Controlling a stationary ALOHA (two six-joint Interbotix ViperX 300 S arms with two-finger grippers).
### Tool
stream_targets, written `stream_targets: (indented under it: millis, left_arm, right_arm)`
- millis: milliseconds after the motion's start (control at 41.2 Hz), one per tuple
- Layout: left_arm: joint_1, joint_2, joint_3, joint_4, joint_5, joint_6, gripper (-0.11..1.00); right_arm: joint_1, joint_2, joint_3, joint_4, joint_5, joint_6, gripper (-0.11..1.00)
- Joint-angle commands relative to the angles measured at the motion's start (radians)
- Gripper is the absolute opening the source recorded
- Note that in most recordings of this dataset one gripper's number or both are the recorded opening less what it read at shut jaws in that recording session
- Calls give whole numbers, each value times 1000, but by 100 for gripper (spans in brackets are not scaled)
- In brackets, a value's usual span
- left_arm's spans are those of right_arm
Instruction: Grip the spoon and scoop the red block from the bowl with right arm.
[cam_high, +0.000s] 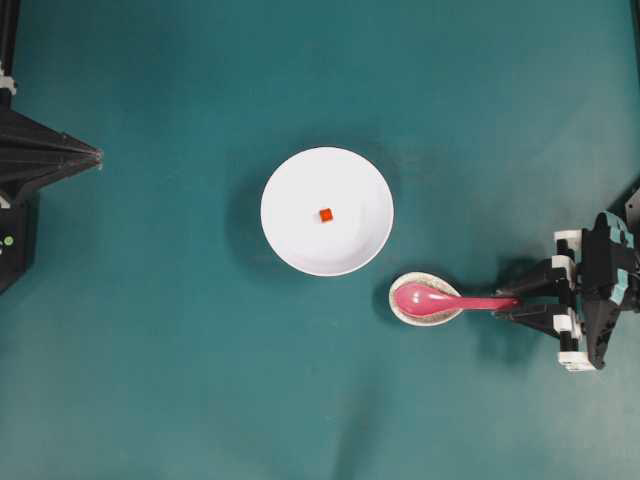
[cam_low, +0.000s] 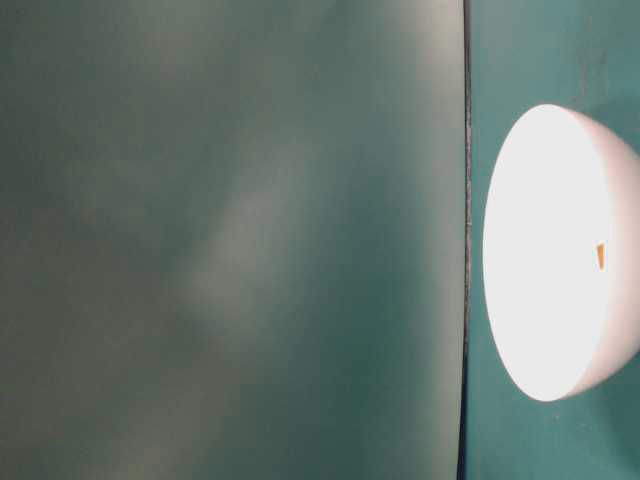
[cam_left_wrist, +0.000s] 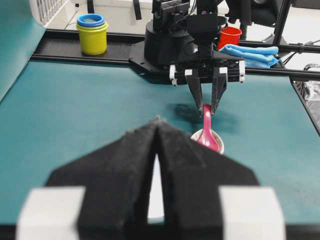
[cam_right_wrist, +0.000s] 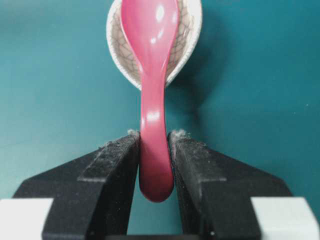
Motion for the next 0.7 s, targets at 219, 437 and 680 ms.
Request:
stream_targets:
  millis: [219,437,680]
  left_arm:
    - [3,11,-32,2,-3,-2,0]
    - [3,11,-31,2,-3,-2,0]
    - [3,11,-31,2,-3,-2,0]
  right_arm:
    - [5,-11,-5,12,-17,-14,37]
    - [5,-11,-5,12,-28,-15,36]
    - [5,-12,-5,12,-29,-15,34]
